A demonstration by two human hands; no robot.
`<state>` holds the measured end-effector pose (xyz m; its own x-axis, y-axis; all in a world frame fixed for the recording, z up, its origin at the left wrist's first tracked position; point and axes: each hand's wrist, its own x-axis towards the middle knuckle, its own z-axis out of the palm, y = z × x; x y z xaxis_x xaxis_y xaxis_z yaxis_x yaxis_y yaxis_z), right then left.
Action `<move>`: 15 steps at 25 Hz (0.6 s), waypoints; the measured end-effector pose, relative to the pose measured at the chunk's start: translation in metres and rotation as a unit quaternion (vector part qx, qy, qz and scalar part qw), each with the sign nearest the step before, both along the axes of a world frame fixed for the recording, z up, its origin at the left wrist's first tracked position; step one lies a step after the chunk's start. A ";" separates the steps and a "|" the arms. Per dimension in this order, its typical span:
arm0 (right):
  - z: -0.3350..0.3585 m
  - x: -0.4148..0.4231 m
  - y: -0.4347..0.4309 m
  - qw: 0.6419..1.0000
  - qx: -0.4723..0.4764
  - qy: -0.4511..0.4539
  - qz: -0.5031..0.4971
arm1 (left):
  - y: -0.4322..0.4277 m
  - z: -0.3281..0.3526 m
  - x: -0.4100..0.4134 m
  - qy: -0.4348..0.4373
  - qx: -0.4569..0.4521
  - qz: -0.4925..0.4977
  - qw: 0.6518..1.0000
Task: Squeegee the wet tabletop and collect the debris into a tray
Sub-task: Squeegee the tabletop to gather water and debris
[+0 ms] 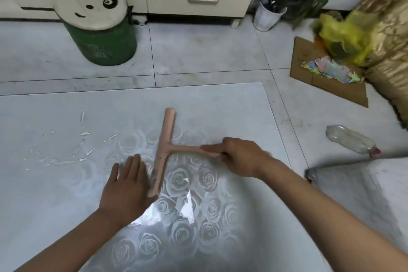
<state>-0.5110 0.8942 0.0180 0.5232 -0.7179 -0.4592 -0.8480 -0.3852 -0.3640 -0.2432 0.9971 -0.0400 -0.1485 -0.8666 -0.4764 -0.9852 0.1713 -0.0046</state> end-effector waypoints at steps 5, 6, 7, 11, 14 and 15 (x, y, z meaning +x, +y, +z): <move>0.047 -0.154 0.035 0.982 -0.016 0.021 -0.186 | -0.008 0.003 0.005 0.068 -0.025 0.037 0.997; 0.051 -0.181 0.045 0.975 -0.004 0.039 -0.218 | -0.014 0.002 0.001 0.070 -0.012 0.042 0.997; 0.051 -0.196 0.052 0.970 0.005 0.054 -0.237 | -0.019 -0.001 -0.003 0.065 -0.015 0.041 0.997; 0.031 -0.172 0.017 0.985 0.026 0.028 -0.165 | -0.047 -0.006 -0.031 -0.004 -0.008 0.029 1.000; -0.001 -0.124 -0.043 0.996 -0.010 0.035 -0.080 | -0.064 -0.020 -0.066 -0.015 0.003 0.086 0.996; -0.003 -0.120 -0.060 0.997 -0.025 0.034 -0.058 | -0.069 -0.022 -0.076 -0.022 0.014 0.100 0.995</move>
